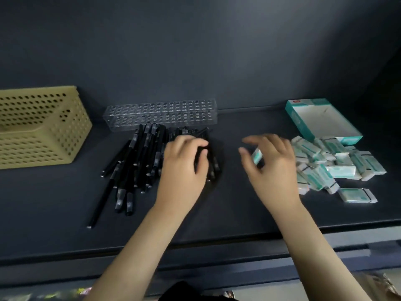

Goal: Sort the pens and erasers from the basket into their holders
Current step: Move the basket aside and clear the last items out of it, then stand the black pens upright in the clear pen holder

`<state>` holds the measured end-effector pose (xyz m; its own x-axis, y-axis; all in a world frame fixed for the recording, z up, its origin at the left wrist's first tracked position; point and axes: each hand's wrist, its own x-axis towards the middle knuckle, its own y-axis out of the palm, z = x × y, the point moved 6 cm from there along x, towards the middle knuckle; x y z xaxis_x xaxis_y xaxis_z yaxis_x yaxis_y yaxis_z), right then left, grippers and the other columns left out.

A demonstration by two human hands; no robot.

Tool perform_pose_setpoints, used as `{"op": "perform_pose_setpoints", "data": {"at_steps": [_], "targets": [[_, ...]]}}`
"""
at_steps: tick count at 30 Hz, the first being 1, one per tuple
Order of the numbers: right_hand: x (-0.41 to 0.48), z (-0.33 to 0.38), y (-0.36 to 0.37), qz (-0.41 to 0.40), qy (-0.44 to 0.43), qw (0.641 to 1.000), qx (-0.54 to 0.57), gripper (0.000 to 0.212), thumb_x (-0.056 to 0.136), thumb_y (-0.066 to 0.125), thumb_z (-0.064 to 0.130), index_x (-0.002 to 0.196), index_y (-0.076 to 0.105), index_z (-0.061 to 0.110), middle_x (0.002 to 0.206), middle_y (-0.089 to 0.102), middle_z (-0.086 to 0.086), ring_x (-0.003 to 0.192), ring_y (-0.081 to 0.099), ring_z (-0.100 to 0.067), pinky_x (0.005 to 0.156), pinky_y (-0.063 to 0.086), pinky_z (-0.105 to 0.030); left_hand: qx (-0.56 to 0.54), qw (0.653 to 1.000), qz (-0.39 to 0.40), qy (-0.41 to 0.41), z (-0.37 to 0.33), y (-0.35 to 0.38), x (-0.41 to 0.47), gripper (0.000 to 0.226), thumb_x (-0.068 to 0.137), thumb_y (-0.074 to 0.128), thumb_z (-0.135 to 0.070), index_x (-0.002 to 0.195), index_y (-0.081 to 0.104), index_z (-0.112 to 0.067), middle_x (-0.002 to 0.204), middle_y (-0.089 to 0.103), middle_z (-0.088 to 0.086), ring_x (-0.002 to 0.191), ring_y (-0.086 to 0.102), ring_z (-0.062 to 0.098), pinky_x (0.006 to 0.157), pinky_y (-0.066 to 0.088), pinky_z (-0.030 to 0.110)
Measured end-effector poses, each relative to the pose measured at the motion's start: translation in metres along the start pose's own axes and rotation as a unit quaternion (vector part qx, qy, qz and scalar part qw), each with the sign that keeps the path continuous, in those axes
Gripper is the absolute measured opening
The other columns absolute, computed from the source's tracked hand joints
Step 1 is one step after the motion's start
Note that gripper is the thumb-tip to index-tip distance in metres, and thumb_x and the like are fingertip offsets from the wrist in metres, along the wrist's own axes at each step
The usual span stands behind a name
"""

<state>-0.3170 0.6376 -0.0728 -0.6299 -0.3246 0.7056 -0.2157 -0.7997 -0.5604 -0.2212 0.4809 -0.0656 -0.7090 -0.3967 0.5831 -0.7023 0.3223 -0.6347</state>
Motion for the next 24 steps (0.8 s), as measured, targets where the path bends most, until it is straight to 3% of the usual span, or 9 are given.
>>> {"op": "perform_pose_setpoints", "data": {"at_steps": [3,5,10,13,16,20,24], "targets": [[0.008,0.039,0.043,0.071,-0.031,0.995,0.062,0.023,0.09,0.057,0.029,0.104,0.07,0.015,0.104,0.067,0.0,0.098,0.058,-0.025,0.088,0.045,-0.039,0.076,0.995,-0.057,-0.021,0.043,-0.053,0.002,0.02,0.092,0.054,-0.016,0.108,0.065,-0.009,0.108,0.059,0.007,0.1,0.05,0.024,0.091,0.036,0.025],[0.012,0.066,0.072,0.119,-0.042,0.988,0.086,0.024,0.09,0.057,0.031,0.107,0.07,0.018,0.109,0.066,0.003,0.106,0.058,-0.022,0.092,0.044,-0.041,0.123,0.987,-0.048,-0.095,0.083,-0.075,0.002,0.027,0.092,0.055,-0.021,0.116,0.061,-0.01,0.115,0.057,0.009,0.107,0.05,0.03,0.093,0.037,0.035],[0.021,0.118,0.139,0.204,-0.039,0.97,0.124,0.016,0.09,0.06,0.03,0.101,0.068,0.021,0.109,0.067,0.008,0.113,0.057,-0.016,0.101,0.041,-0.041,0.14,0.942,0.153,-0.262,0.165,-0.075,-0.004,0.063,0.09,0.052,-0.05,0.144,0.038,-0.018,0.146,0.04,0.008,0.136,0.032,0.033,0.11,0.026,0.043],[0.018,0.125,0.165,0.233,-0.041,0.968,0.085,0.018,0.091,0.058,0.033,0.104,0.068,0.024,0.113,0.067,0.009,0.113,0.059,-0.017,0.102,0.037,-0.038,0.152,0.929,0.232,-0.247,0.172,-0.065,-0.009,0.076,0.089,0.043,-0.064,0.149,0.026,-0.022,0.155,0.026,0.0,0.142,0.019,0.029,0.113,0.02,0.043],[0.017,0.12,0.17,0.233,-0.062,0.968,0.067,0.029,0.09,0.05,0.044,0.105,0.069,0.027,0.117,0.067,0.012,0.112,0.062,-0.015,0.104,0.04,-0.044,0.161,0.93,0.241,-0.226,0.177,-0.064,-0.006,0.077,0.088,0.041,-0.066,0.149,0.026,-0.023,0.154,0.022,-0.004,0.141,0.016,0.025,0.112,0.016,0.042],[0.019,0.108,0.171,0.241,-0.057,0.964,0.097,0.028,0.091,0.052,0.047,0.102,0.07,0.029,0.123,0.065,0.012,0.119,0.059,-0.013,0.101,0.042,-0.052,0.143,0.928,0.262,-0.221,0.19,-0.07,0.003,0.071,0.089,0.044,-0.063,0.147,0.03,-0.025,0.148,0.027,-0.005,0.135,0.022,0.027,0.109,0.02,0.04],[0.018,0.108,0.172,0.23,-0.066,0.967,0.086,0.033,0.093,0.051,0.047,0.114,0.067,0.027,0.123,0.066,0.011,0.121,0.058,-0.017,0.101,0.043,-0.053,0.117,0.928,0.269,-0.231,0.194,-0.071,0.006,0.075,0.087,0.044,-0.066,0.147,0.03,-0.023,0.148,0.027,-0.002,0.135,0.022,0.029,0.108,0.022,0.042]]}}
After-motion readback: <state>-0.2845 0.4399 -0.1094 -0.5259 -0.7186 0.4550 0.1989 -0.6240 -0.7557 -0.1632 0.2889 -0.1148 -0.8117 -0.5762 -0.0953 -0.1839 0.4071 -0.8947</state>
